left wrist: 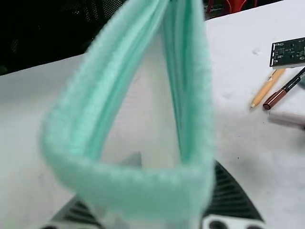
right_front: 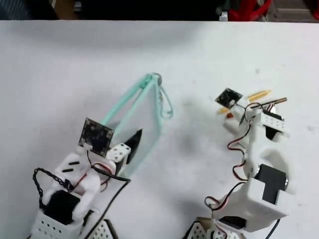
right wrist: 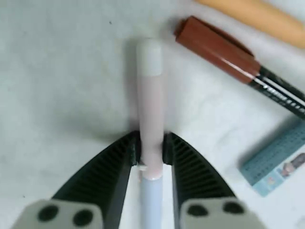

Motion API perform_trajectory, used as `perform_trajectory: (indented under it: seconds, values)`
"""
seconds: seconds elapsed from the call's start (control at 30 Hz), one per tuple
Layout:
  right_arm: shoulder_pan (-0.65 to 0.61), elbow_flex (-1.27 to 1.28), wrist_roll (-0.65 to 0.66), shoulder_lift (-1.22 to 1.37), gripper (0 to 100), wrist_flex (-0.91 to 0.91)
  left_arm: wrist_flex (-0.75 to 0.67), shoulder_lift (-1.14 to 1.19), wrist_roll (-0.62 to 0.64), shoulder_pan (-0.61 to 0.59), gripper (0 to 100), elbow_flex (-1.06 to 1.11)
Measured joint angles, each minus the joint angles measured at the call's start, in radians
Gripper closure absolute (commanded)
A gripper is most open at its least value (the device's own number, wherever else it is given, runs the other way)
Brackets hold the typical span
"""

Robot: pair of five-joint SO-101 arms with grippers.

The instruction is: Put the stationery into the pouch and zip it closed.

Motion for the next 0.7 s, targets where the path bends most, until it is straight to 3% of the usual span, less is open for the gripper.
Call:
perform_trajectory:
  seconds: [0.23, 0.43, 0.6, 0.7]
  values:
    - [0.003, 0.005, 0.0, 0.0, 95.8, -0.018, 0.0, 0.0, 0.0, 0.0, 80, 0.0]
    - [0.008, 0.005, 0.0, 0.002, 81.2, -0.012, 0.0, 0.0, 0.0, 0.0, 80, 0.0]
    - [0.008, 0.005, -0.002, 0.005, 89.6, -0.009, 0.0, 0.0, 0.0, 0.0, 80, 0.0]
    - [0.008, 0.0, 0.049, 0.032, 87.7, -0.009, 0.0, 0.0, 0.0, 0.0, 80, 0.0]
